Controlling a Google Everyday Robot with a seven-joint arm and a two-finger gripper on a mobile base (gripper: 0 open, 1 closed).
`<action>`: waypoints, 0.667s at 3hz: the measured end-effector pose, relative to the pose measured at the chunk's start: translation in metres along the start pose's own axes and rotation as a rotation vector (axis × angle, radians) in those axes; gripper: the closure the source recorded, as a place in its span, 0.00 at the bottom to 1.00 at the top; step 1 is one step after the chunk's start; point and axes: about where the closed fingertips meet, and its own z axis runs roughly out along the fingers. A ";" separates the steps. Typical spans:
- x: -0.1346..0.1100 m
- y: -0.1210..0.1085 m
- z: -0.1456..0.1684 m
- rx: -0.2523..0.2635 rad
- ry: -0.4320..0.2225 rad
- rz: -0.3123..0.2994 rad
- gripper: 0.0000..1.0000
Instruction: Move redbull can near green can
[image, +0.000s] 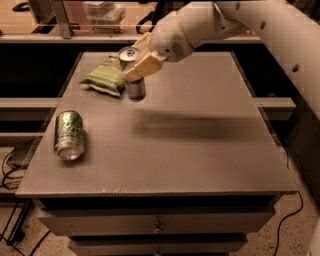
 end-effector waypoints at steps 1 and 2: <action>-0.034 0.023 0.026 -0.109 -0.023 -0.066 1.00; -0.053 0.046 0.052 -0.209 -0.057 -0.097 0.84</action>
Offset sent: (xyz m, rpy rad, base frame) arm -0.0819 0.1075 -0.0014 0.0159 0.0814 0.3665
